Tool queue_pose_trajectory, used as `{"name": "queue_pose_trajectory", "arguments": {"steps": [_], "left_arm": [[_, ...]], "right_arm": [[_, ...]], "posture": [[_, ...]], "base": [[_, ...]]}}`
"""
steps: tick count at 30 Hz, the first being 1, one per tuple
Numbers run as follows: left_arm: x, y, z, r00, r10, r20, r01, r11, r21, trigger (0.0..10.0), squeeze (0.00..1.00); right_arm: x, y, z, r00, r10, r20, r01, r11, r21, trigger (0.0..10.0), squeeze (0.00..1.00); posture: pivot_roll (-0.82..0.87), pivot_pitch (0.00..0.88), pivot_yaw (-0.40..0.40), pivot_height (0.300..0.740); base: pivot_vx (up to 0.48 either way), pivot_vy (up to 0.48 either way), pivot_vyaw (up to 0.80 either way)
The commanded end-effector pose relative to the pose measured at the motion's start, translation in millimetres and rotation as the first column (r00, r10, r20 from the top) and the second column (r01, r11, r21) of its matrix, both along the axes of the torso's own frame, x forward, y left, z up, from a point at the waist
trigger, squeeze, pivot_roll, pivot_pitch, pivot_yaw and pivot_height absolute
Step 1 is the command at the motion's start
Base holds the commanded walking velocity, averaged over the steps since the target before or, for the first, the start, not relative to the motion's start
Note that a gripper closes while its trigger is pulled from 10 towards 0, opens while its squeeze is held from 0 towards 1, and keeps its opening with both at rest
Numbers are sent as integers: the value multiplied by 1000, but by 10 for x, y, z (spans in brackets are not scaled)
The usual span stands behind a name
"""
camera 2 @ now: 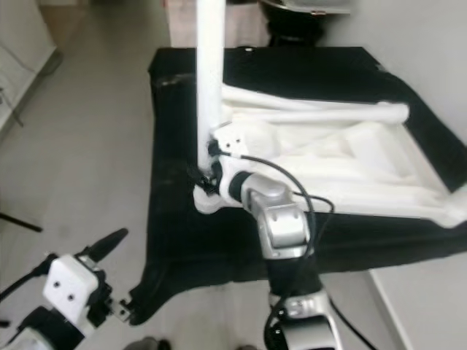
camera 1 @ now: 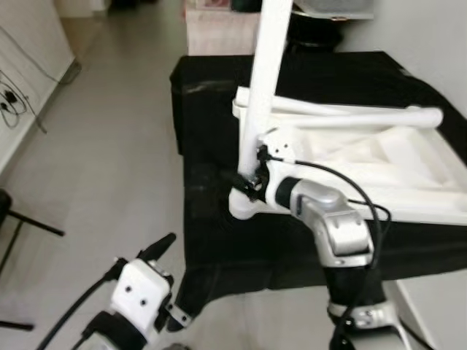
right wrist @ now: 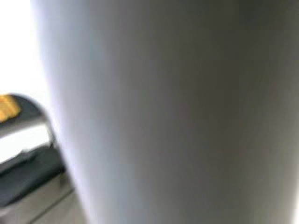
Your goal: Building children table
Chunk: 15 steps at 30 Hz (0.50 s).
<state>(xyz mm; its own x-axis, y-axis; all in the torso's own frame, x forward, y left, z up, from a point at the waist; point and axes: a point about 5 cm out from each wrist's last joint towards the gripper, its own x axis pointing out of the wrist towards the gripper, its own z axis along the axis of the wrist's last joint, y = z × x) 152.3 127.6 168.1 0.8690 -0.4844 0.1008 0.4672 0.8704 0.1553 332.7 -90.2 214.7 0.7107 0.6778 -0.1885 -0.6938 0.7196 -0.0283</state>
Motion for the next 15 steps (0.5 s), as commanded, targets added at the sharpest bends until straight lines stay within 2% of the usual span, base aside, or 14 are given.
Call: {"name": "queue_pose_trajectory", "arguments": {"steps": [1,2,3,4,5,6,7,11,14,15], "left_arm": [[-15,-16,-11,1000,-8,-7,8,1000,-14,10000,0],[-15,-16,-11,1000,-8,-7,8,1000,-14,10000,0],[-16,-22,-14,1000,-11,-4,11,1000,-16,10000,0],[-24,-33,-16,1000,-15,-3,15,1000,-19,10000,0],[-28,-42,-18,1000,-19,-3,19,1000,-22,10000,0],[-28,-42,-18,1000,-19,-3,19,1000,-22,10000,0],[-38,-53,-18,1000,-22,-3,22,999,-24,10000,0],[-63,-70,-11,1000,-27,-5,27,999,-27,10000,0],[-87,-83,-4,999,-33,-8,32,999,-30,10000,0],[-99,-90,-1,999,-36,-10,36,999,-32,10000,0]], "right_arm": [[-6,71,2,998,60,0,-60,998,-3,10000,1000],[-6,71,2,998,60,0,-60,998,-3,10000,1000],[19,52,44,993,113,23,-112,994,-16,10000,898],[74,28,70,974,222,51,-219,974,-55,10000,0],[120,5,79,953,296,65,-290,953,-91,10000,0],[120,5,79,953,296,65,-290,953,-91,10000,0],[149,-5,80,926,369,76,-359,926,-118,10000,0],[211,-6,76,904,420,80,-408,903,-135,10000,0],[258,8,62,888,455,60,-447,887,-114,10000,0],[256,6,39,868,495,48,-487,865,-122,10000,0]], "posture": [[91,196,-23,740],[91,196,-23,740],[92,194,-24,740],[101,196,-28,740],[102,197,-28,740],[102,197,-28,740],[107,200,-30,740],[116,207,-29,740],[121,215,-28,740],[125,223,-26,740]], "base": [[0,0,0],[0,0,0],[0,0,0],[0,0,0],[0,0,0],[0,0,0],[0,0,0],[0,0,0],[0,0,0],[0,0,0]]}}
